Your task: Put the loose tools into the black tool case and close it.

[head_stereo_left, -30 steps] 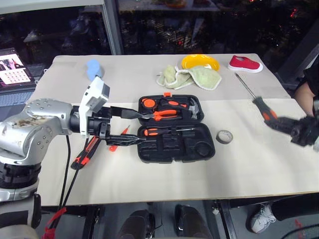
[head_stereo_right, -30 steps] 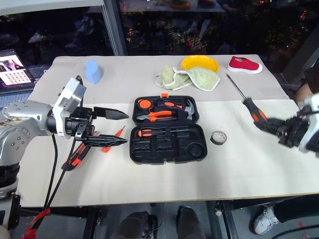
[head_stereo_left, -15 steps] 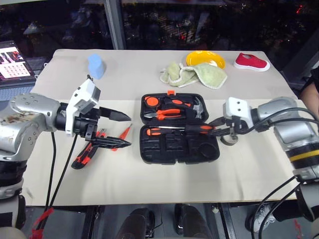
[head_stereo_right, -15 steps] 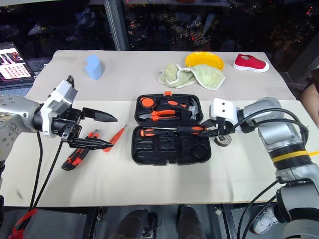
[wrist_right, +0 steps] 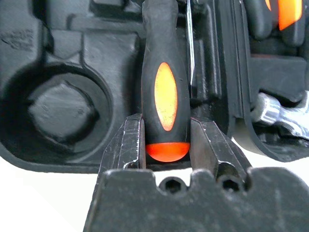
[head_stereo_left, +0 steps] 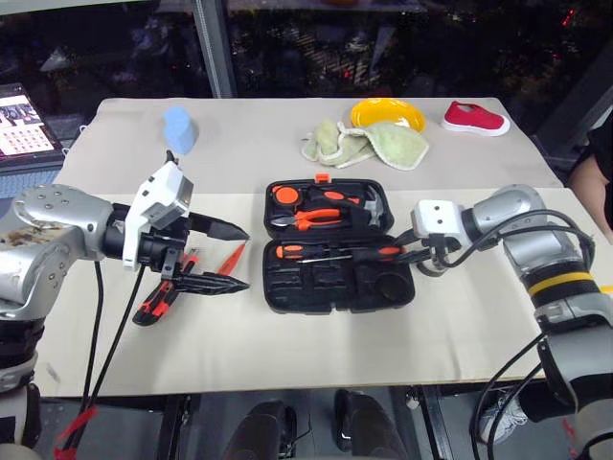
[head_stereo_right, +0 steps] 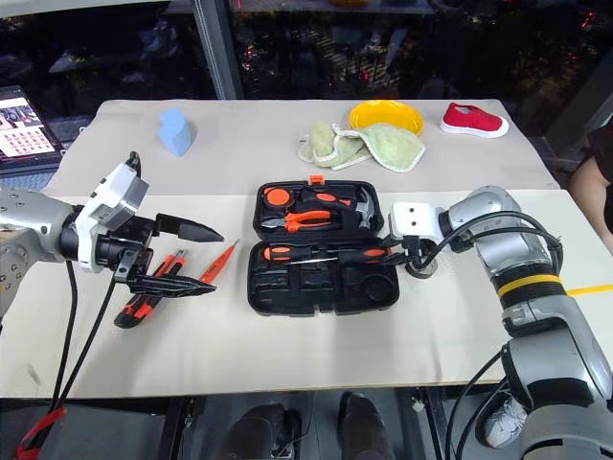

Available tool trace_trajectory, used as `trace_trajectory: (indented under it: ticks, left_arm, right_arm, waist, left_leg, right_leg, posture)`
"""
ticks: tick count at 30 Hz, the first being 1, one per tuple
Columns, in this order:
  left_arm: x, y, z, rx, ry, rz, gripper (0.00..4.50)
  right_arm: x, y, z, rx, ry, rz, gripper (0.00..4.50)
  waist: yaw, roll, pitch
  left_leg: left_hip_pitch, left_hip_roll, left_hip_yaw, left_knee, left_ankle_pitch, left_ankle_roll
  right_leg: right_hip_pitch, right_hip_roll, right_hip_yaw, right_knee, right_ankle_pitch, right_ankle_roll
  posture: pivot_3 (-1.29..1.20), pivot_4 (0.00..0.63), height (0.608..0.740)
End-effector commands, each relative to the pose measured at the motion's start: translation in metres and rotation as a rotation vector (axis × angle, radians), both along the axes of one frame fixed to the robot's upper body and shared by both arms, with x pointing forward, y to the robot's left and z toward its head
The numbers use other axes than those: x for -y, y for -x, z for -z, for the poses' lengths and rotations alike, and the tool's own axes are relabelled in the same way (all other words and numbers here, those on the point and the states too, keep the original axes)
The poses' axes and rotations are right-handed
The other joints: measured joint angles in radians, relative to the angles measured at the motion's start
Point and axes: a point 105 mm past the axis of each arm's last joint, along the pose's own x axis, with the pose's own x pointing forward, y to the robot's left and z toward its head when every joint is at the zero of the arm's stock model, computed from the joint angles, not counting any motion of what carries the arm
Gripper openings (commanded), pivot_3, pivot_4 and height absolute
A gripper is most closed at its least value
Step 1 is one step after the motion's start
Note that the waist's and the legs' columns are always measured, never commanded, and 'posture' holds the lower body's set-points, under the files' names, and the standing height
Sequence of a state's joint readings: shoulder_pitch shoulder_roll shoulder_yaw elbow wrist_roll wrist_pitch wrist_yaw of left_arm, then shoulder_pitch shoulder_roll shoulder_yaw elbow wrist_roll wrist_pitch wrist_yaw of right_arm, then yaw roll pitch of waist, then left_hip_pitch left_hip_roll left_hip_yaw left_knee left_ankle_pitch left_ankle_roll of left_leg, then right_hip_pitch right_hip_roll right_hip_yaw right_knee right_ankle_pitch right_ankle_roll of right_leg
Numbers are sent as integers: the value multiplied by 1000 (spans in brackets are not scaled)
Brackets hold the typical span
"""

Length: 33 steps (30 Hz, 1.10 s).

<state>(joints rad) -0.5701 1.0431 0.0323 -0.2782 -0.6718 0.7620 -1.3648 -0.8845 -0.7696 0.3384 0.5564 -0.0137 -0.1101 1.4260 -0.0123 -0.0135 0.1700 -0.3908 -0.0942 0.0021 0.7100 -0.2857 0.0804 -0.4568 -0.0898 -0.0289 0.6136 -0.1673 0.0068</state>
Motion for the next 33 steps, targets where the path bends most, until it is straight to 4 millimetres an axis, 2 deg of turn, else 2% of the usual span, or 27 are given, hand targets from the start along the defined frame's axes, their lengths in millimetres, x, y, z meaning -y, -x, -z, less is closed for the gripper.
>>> trace_trajectory:
  ticks: [1, 14, 16, 17, 23, 24, 27, 31, 33]
  left_arm:
    - [1, 1, -11, 57, 2, 11, 4500]
    - [7, -2, -16, 68, 10, 26, 4500]
    - [8, -2, -15, 68, 11, 28, 4500]
    - [8, -2, -15, 68, 12, 29, 4500]
    - [11, -3, -12, 62, 16, 42, 4500]
    - [11, -3, -12, 61, 16, 44, 4500]
    - [11, -3, -11, 61, 17, 49, 4500]
    - [12, -3, -10, 61, 16, 53, 4500]
    - [12, -3, -9, 63, 13, 56, 4500]
  right_arm:
    - [-1, 0, -14, 35, -40, 9, 966]
    - [13, -1, 9, -14, -7, 92, 966]
    - [10, -2, 6, -12, -31, 100, 1966]
    - [7, -2, 1, -9, -51, 102, 2132]
    - [-2, 5, -29, -22, -153, 104, 4265]
    - [-2, 7, -34, -28, -171, 112, 4480]
    - [-3, 10, -39, -56, -217, 137, 4480]
    - [-14, 10, -34, -89, -271, 152, 3420]
    - [-19, 8, -32, -90, -276, 156, 2712]
  waist:
    - [0, 0, 0]
    - [2, 0, 0]
    - [1, 0, 0]
    - [2, 0, 0]
    - [1, 0, 0]
    - [1, 0, 0]
    - [1, 0, 0]
    - [2, 0, 0]
    - [2, 0, 0]
  left_leg:
    - [0, 0, 0, 0, 0, 0]
    - [0, 0, -1, 0, 0, 1]
    - [0, 0, -1, 0, 0, 2]
    - [0, 0, -1, 0, 0, 1]
    - [0, 0, -1, 0, 1, 2]
    - [0, 0, -1, 0, 1, 2]
    - [0, 0, -1, 0, 1, 3]
    - [0, 0, -1, 0, 1, 4]
    - [0, 0, -1, 0, 1, 4]
  right_leg:
    - [0, 0, 0, 0, 0, 0]
    - [0, 0, 0, 0, 0, 0]
    - [0, 0, 1, 0, 0, 0]
    - [0, 0, 1, 0, 0, 0]
    - [-1, 0, 1, 0, 0, 0]
    - [-1, 0, 1, 0, 0, 0]
    - [0, 0, 1, 0, 0, 0]
    - [0, 0, 1, 0, 0, 0]
    - [0, 0, 1, 0, 0, 0]
  posture:
    - [0, 150, 732]
    - [0, 150, 732]
    - [0, 150, 732]
    - [0, 150, 732]
    - [0, 150, 732]
    - [0, 150, 732]
    - [0, 150, 732]
    - [0, 150, 732]
    - [0, 150, 732]
